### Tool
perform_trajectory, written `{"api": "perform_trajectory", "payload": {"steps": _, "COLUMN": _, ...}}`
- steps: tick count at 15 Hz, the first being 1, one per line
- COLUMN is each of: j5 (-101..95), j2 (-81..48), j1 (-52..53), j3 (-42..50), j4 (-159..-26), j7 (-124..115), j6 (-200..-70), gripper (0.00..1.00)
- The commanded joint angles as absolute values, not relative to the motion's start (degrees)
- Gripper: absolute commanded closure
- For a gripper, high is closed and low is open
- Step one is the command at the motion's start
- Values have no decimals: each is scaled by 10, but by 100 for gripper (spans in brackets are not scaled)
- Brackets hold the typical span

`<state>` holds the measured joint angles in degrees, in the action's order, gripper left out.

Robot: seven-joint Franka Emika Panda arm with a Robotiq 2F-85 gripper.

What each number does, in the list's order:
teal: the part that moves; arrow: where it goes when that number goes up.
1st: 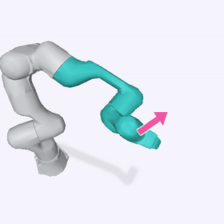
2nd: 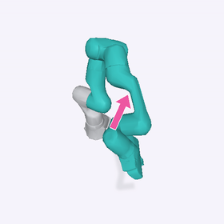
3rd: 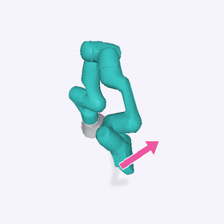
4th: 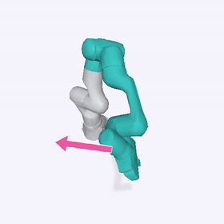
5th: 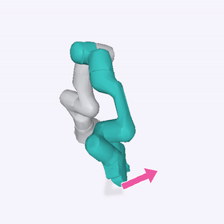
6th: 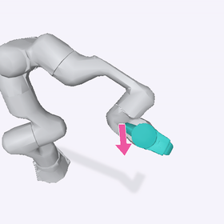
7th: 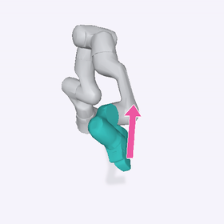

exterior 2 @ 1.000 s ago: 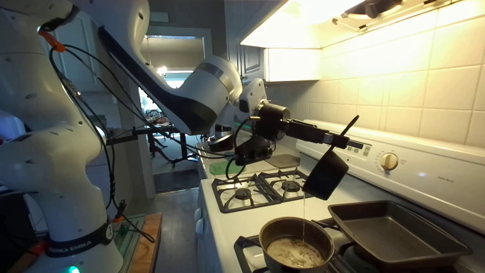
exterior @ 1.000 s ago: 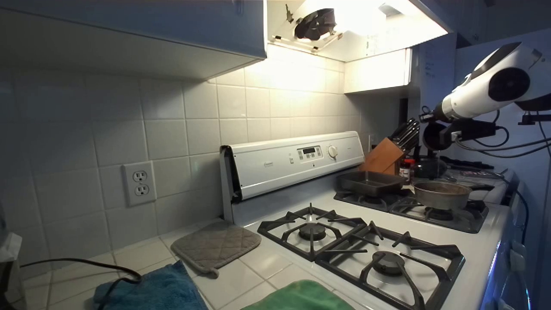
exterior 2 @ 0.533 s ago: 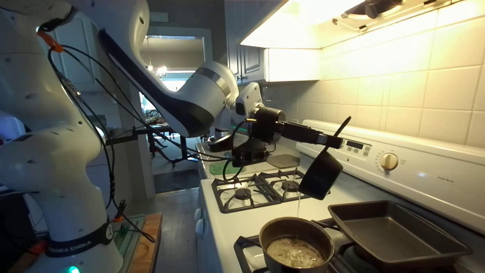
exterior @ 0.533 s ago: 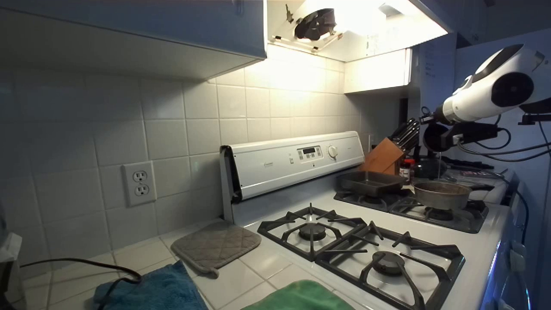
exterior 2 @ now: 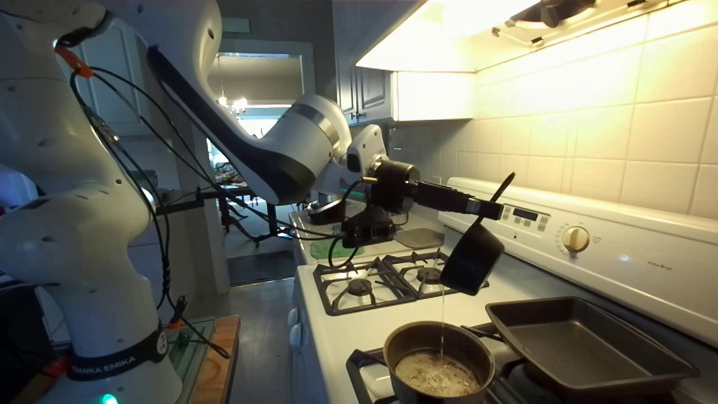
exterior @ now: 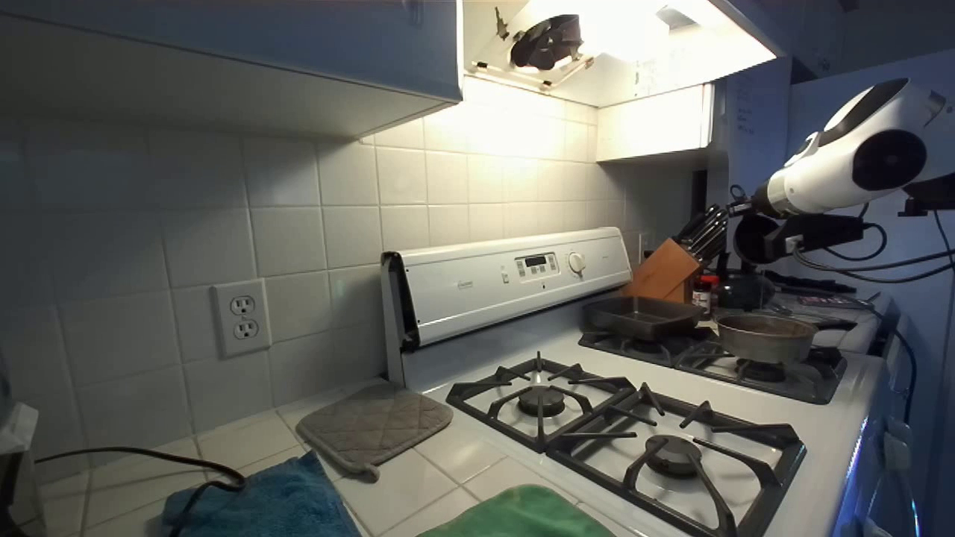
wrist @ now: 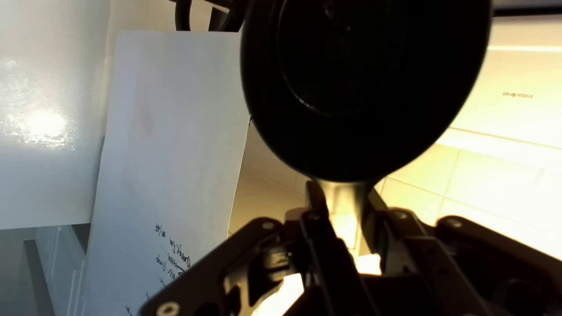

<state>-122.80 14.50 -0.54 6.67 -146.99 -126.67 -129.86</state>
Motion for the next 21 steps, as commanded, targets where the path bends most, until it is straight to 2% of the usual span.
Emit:
{"api": "perform_trajectory", "payload": {"steps": 1, "j5": -1252, "j2": 164, "j1": -1, "j3": 63, "j4": -1490, "j7": -1279, "j6": -1279, "gripper": 94}}
{"api": "perform_trajectory", "payload": {"steps": 21, "j5": -1269, "j2": 160, "j1": 8, "j3": 52, "j4": -1501, "j7": -1276, "j6": -1255, "gripper": 94}}
